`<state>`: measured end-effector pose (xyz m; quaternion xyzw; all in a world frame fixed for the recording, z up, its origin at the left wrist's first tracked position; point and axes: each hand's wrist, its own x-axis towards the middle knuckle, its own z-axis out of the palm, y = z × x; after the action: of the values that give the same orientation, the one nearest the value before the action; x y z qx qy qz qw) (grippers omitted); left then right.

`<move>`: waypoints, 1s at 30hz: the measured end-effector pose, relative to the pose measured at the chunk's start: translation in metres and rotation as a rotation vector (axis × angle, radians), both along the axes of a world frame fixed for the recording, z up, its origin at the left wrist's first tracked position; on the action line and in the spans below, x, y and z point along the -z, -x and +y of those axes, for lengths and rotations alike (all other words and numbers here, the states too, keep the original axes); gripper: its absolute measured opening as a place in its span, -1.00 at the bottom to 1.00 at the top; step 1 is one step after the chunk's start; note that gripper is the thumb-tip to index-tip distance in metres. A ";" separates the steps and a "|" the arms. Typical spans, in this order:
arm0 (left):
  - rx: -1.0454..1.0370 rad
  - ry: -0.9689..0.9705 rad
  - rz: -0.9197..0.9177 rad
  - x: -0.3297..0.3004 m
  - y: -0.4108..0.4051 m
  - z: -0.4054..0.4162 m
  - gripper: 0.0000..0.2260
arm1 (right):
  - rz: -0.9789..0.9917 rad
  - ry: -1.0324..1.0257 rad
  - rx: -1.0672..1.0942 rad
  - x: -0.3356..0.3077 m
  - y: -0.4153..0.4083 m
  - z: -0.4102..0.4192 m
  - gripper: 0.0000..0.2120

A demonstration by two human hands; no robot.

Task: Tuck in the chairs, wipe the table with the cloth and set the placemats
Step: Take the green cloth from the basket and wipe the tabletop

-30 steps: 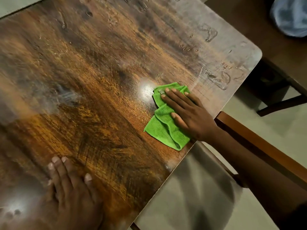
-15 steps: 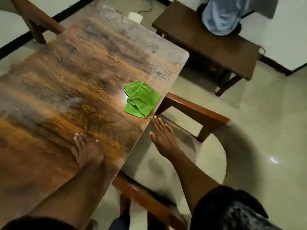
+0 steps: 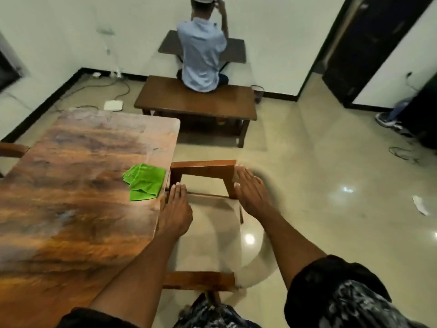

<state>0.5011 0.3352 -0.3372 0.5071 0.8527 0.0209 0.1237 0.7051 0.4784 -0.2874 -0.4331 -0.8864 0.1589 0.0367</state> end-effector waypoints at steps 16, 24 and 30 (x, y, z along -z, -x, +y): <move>0.372 -0.116 0.032 -0.021 -0.146 0.091 -0.36 | 0.002 -0.038 0.311 -0.004 -0.197 0.026 -0.43; 0.414 -0.117 -0.001 -0.020 -0.282 0.157 -0.33 | -0.041 -0.060 0.324 0.012 -0.344 0.074 -0.20; 0.438 -0.145 -0.003 -0.016 -0.372 0.214 -0.33 | -0.058 -0.072 0.346 0.006 -0.424 0.119 -0.39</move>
<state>0.8734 0.5488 -0.3213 0.6876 0.7184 0.0556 0.0898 1.1287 0.5971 -0.2938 -0.5821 -0.8044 0.1060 0.0531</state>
